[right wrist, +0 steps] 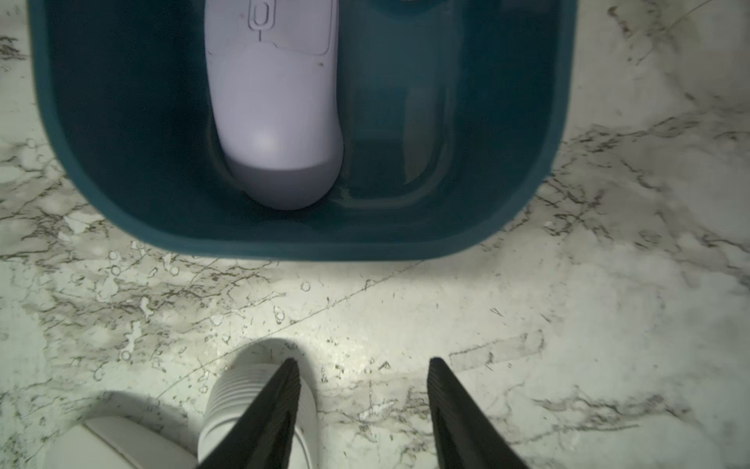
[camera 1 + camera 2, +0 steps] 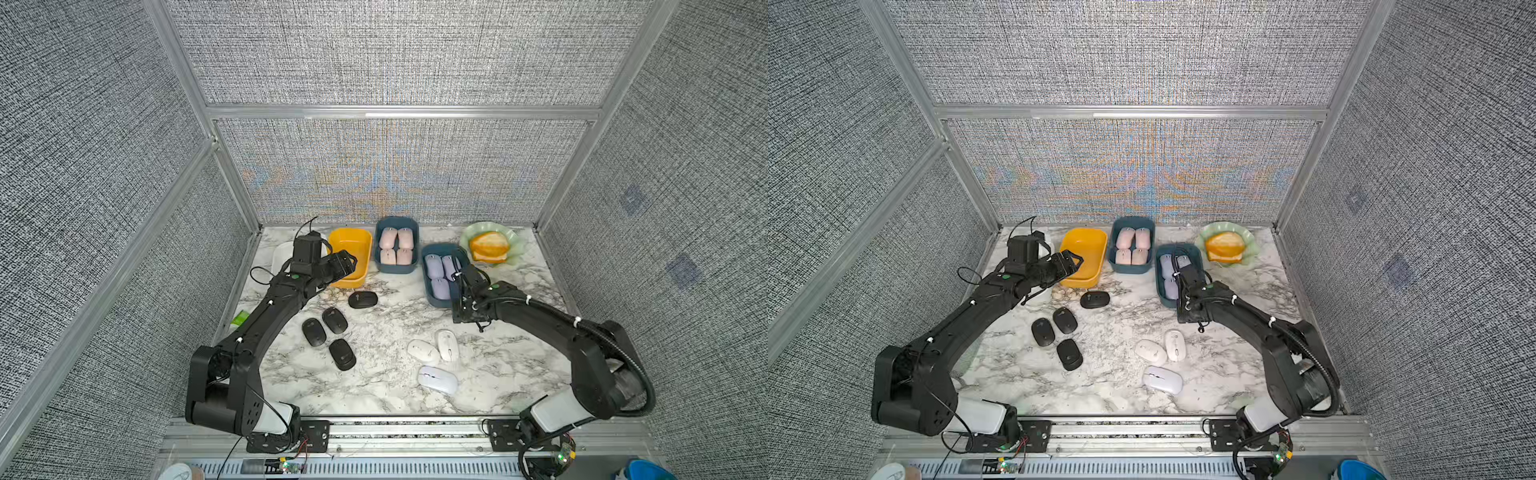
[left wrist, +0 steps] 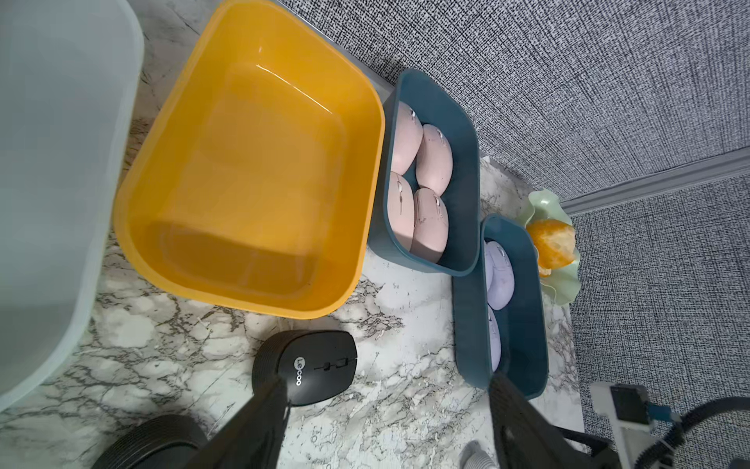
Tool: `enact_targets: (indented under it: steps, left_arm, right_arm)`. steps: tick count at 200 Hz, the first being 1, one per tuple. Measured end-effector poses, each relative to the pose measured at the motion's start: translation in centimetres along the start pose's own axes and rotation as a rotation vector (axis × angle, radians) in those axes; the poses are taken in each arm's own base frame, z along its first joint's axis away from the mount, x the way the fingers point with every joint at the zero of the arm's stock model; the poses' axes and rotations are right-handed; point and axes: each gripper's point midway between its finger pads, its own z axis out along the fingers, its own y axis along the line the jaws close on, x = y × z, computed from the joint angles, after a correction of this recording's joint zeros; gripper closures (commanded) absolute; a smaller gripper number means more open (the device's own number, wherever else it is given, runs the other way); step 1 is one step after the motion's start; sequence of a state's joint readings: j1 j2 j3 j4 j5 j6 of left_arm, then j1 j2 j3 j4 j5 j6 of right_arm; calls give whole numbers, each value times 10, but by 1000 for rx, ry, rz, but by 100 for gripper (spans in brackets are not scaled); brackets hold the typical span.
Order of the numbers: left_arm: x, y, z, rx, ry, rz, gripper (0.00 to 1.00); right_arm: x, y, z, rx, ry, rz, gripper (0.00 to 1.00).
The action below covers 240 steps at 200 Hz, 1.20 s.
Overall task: Place the mice by color into the storage box
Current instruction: Move the storage box to the center of the board.
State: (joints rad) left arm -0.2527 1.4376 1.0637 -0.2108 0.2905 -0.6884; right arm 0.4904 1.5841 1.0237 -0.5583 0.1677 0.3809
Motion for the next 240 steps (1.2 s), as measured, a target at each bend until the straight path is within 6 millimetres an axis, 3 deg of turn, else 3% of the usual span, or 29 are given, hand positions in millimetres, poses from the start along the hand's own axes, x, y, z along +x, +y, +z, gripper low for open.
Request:
enact_targets:
  steps: [33,90,164,210,240]
  left_arm:
    - [-2,-1,-1,1,-7,3,21]
    - [-7,-1,-5,-10,-30,12,21]
    - [-7,-1,-5,-9,-31,14,21]
    - [-8,-1,-5,-12,-33,16,21]
    - [-8,-1,-5,-13,-33,19,21]
  right_arm:
    - [-31,14,20,-12,-20,8,45]
    - [-91,16,37,21,-108,53,45]
    - [-132,38,57,-23,-138,32,44]
    - [-148,39,51,-24,-164,17,44]
    - [-147,51,23,-47,-202,-4,43]
